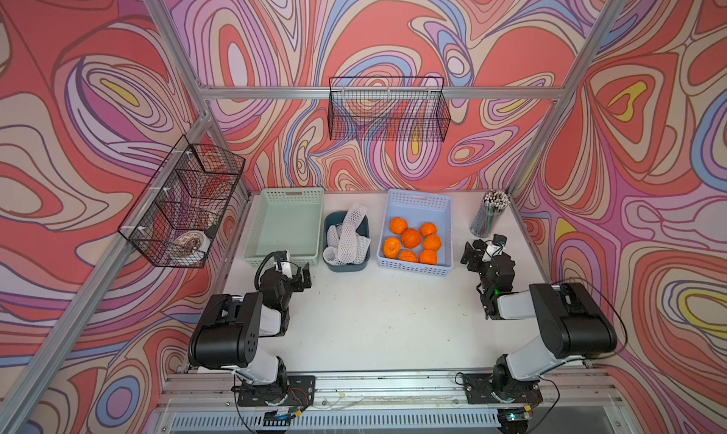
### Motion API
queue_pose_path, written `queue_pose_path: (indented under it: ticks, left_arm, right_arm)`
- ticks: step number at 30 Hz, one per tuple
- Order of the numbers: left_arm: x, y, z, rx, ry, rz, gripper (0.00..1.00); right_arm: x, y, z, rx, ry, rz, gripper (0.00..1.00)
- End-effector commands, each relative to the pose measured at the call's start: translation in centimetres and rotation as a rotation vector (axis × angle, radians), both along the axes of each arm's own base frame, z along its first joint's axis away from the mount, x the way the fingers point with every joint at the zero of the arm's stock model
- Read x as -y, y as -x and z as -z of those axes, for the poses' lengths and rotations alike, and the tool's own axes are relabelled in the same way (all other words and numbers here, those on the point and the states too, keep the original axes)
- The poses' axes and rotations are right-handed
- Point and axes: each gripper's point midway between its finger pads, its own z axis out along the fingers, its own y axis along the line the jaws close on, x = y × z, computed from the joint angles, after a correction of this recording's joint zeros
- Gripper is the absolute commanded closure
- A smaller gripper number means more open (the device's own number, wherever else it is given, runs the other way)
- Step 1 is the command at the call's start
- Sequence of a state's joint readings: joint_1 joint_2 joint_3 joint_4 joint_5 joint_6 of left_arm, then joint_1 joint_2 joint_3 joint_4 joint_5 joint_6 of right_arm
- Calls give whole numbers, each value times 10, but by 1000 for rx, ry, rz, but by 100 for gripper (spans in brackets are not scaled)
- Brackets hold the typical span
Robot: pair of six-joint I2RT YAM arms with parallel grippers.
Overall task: Remove foam nets from oranges
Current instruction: Reset both arms
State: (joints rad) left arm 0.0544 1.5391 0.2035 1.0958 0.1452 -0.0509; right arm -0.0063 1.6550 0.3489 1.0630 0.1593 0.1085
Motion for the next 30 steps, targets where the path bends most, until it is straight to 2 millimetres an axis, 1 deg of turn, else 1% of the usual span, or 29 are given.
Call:
queue_pose_path:
  ticks: [1, 3, 4, 5, 6, 8, 30]
  left_arm:
    - [4, -16, -28, 102, -14, 45, 0]
    - [1, -21, -23, 44, -13, 28, 0]
    - [-1, -25, -21, 18, -10, 16, 0]
    - [-3, -29, -19, 3, -5, 5, 0]
    - [-4, -32, -18, -10, -4, 1, 0]
    - [-3, -31, -15, -29, -6, 7, 0]
    - [-3, -32, -16, -27, -14, -3, 0]
  right_arm:
    - [2, -12, -2, 2, 18, 0, 2]
    - [4, -20, -2, -10, 29, 14, 2]
    - [3, -21, 1, -37, 28, 13, 2]
    - [3, -21, -2, -19, 31, 14, 2]
    - [2, -21, 0, -26, 32, 10, 2]
    - [3, -21, -1, -21, 34, 13, 2]
    - [1, -22, -1, -25, 35, 1, 2]
